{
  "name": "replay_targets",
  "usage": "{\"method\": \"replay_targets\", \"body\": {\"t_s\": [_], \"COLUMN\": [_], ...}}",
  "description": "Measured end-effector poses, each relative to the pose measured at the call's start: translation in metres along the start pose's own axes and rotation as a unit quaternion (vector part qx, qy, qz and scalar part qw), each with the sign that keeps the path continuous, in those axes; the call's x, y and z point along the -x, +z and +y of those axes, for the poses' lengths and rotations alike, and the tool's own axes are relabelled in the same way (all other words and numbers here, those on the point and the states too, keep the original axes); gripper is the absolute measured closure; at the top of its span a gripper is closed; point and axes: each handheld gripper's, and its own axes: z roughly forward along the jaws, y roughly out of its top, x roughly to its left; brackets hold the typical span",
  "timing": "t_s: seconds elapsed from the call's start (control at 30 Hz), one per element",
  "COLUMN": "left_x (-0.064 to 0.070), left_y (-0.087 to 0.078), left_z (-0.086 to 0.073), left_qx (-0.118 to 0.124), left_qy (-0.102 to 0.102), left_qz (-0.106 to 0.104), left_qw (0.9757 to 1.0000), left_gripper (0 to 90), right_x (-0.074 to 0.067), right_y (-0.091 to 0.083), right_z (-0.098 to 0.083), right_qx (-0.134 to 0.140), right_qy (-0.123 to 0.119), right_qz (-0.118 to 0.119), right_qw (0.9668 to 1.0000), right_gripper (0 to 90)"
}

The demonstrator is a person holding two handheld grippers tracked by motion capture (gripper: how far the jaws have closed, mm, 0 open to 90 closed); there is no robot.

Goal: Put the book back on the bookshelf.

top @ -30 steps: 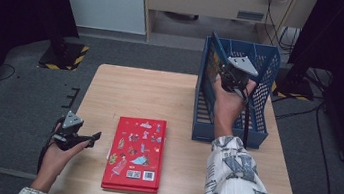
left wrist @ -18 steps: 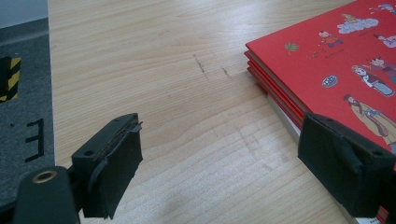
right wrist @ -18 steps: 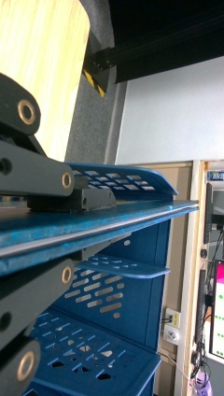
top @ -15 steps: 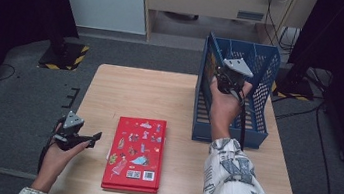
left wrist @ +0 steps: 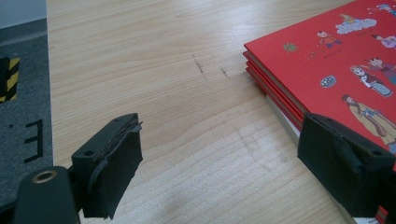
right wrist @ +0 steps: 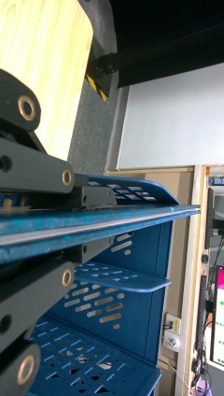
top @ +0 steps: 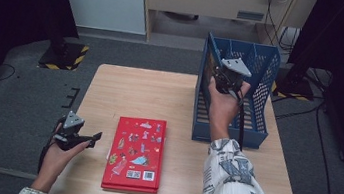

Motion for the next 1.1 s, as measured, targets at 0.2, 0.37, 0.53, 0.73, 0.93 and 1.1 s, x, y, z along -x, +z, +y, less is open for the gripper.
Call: {"method": "replay_targets", "body": {"t_s": [0.2, 0.37, 0.53, 0.73, 0.93, 1.1], "left_x": [0.001, 0.003, 0.004, 0.005, 0.006, 0.007], "left_y": [0.0, 0.001, 0.001, 0.001, 0.001, 0.001], "left_z": [0.0, 0.001, 0.001, 0.001, 0.001, 0.001], "left_qx": [-0.001, -0.002, -0.005, -0.006, -0.006, -0.006], "left_qy": [0.001, 0.004, 0.007, 0.009, 0.009, 0.009], "left_qz": [0.0, -0.001, 0.0, -0.001, -0.001, -0.001], "left_qw": [1.0, 1.0, 1.0, 0.9999, 0.9999, 0.9999], "left_gripper": [12.7, 12.7, 12.8, 12.8, 12.9, 12.8], "right_x": [0.001, -0.001, 0.001, 0.002, 0.004, 0.004], "right_y": [-0.002, -0.008, -0.015, -0.024, -0.028, -0.029], "right_z": [-0.003, -0.009, -0.016, -0.028, -0.038, -0.044], "right_qx": [-0.006, -0.01, -0.014, -0.021, -0.028, -0.035], "right_qy": [0.002, -0.006, -0.01, -0.012, -0.016, -0.021], "right_qz": [0.014, 0.02, 0.027, 0.033, 0.034, 0.034], "right_qw": [0.9999, 0.9997, 0.9995, 0.9992, 0.9989, 0.9986], "right_gripper": [72.3, 66.3, 65.3, 65.0, 67.3, 67.4]}}
